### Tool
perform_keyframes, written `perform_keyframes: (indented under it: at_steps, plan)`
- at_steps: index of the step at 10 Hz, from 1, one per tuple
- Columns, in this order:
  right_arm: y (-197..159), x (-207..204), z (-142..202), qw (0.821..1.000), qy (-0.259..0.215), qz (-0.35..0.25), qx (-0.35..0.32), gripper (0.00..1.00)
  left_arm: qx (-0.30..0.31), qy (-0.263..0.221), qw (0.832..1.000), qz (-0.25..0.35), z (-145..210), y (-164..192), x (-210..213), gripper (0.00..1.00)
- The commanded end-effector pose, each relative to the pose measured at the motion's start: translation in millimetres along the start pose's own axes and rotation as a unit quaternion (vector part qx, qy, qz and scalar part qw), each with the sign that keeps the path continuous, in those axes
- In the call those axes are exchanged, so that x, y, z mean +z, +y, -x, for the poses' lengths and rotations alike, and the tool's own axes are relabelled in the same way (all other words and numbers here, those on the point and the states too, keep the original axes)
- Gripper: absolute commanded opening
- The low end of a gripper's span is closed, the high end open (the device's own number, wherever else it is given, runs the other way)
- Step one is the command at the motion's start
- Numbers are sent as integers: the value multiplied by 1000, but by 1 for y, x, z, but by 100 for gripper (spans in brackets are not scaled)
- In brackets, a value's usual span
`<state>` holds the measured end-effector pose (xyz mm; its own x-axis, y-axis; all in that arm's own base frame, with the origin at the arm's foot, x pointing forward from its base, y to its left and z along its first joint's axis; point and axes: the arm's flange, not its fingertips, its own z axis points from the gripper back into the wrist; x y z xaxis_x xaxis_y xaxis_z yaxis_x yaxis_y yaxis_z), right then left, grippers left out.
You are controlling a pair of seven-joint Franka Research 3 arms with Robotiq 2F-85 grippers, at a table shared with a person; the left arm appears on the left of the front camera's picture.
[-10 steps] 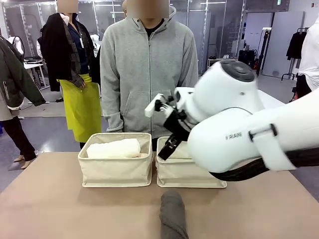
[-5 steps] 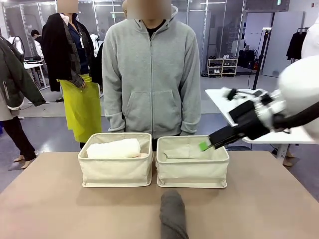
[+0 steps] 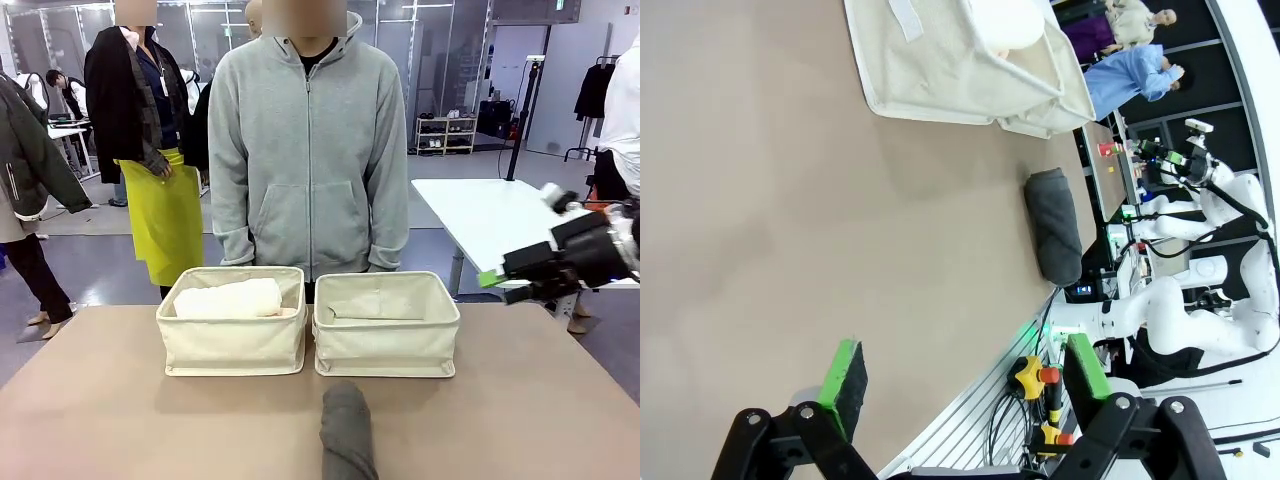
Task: Divide the towels into two baskets.
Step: Pick up one hotel-folded towel from the bottom of the table and place it in the Fabric basket indicated by the person.
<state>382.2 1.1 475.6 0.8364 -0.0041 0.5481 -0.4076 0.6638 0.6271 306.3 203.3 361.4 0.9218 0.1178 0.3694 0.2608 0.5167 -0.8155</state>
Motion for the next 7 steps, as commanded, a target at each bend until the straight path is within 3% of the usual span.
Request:
perform_keyframes:
  at_steps: [1,4,7]
  plan:
    - [-26,35,92,995,-87,-28,-40,100,-6,-7,1000,5,1,-2,3,100]
    - [-59,70,201,978,-172,-53,-103,100,-6,-7,1000,5,1,-2,3,100]
    - [-71,67,263,975,-168,-63,-131,100,-6,-7,1000,5,1,-2,3,100]
